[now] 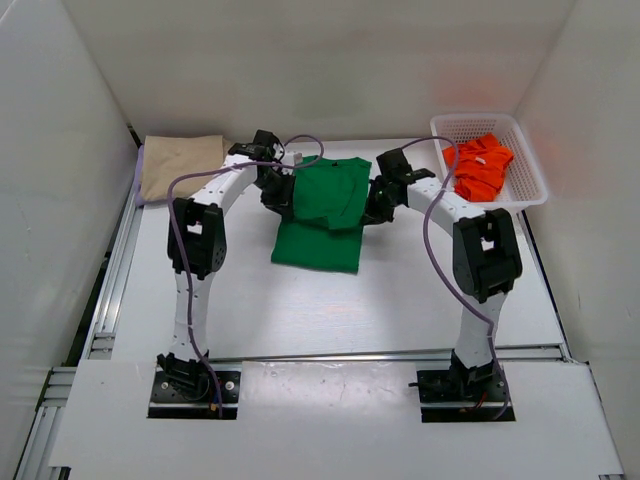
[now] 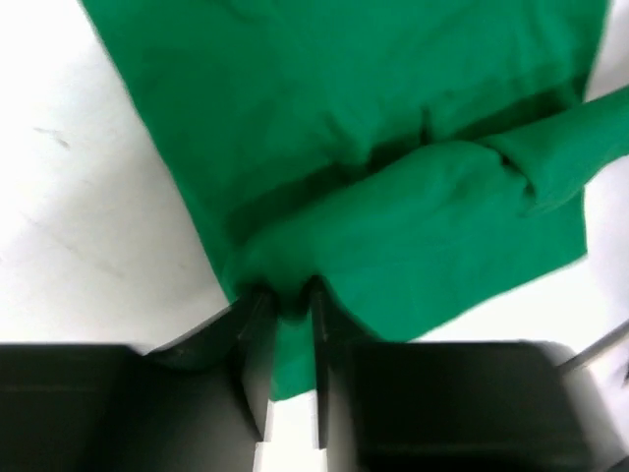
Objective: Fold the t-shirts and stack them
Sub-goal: Fold the folded rectangular tshirt in 1/3 of the way
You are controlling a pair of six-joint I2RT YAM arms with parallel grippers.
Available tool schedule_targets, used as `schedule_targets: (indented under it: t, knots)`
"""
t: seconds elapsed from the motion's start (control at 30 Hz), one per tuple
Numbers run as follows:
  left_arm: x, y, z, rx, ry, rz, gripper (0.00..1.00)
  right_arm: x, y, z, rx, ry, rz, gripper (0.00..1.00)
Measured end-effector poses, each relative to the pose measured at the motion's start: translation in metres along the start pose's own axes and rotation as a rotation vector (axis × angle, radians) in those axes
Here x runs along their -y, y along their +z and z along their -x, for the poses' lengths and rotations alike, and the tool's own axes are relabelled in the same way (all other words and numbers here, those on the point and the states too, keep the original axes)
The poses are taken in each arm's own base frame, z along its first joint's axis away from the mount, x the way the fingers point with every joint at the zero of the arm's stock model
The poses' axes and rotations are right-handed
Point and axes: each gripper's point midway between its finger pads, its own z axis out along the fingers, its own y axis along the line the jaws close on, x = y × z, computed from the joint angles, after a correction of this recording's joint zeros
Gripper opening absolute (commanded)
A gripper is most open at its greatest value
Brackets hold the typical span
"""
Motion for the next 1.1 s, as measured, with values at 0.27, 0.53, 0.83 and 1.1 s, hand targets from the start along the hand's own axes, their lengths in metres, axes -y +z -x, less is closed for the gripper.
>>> schedule_targets:
  t: [0.27, 0.53, 0.83, 1.1]
  knots:
    - [-0.025, 0.005, 0.015, 0.032, 0.008, 0.112, 0.84, 0.017, 0.021, 0.033, -0.004, 0.060, -0.017, 0.63]
    - [-0.050, -0.029, -0.046, -0.028, -0.073, 0.183, 0.84, 0.028, -0.022, -0.026, -0.046, 0.009, -0.019, 0.65]
    - [-0.013, 0.002, -0.111, -0.204, -0.051, 0.099, 0.84, 0.020, 0.000, -0.127, -0.274, 0.033, 0.039, 0.67]
    - [-0.012, 0.016, -0.105, -0.218, -0.062, 0.074, 0.19, 0.007, 0.016, -0.125, -0.285, 0.082, 0.104, 0.15]
